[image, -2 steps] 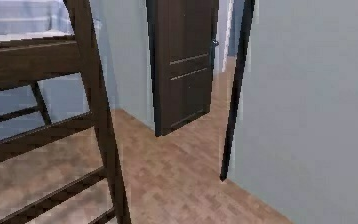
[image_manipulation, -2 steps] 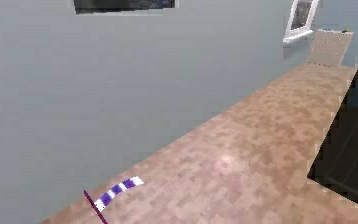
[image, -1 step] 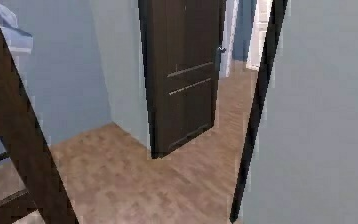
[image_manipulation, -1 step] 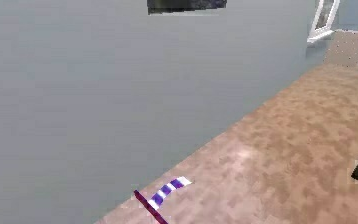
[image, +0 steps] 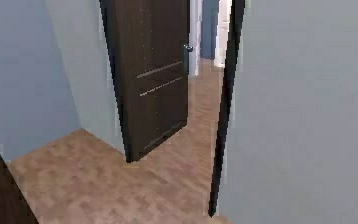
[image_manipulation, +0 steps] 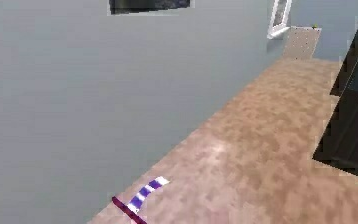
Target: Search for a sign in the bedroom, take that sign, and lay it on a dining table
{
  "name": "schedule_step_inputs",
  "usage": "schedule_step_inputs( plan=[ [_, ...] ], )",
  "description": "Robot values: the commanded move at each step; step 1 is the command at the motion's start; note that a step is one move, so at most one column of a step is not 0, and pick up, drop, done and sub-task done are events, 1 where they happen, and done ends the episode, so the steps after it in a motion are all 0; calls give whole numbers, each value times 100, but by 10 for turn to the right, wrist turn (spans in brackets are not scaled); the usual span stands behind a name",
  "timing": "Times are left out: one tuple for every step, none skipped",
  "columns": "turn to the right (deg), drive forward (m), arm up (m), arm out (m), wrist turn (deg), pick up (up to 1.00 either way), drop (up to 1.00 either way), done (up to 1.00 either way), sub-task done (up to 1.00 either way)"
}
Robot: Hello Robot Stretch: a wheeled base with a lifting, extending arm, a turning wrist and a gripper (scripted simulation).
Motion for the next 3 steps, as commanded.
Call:
schedule_step_inputs(
  plan=[
    [0, 5, 0, 0, 0, 0, 0, 0, 0],
    [180, 0, 0, 0, 0, 0, 0, 0, 0],
    [0, 45, 0, 0, 0, 0, 0, 0, 0]
  ],
)
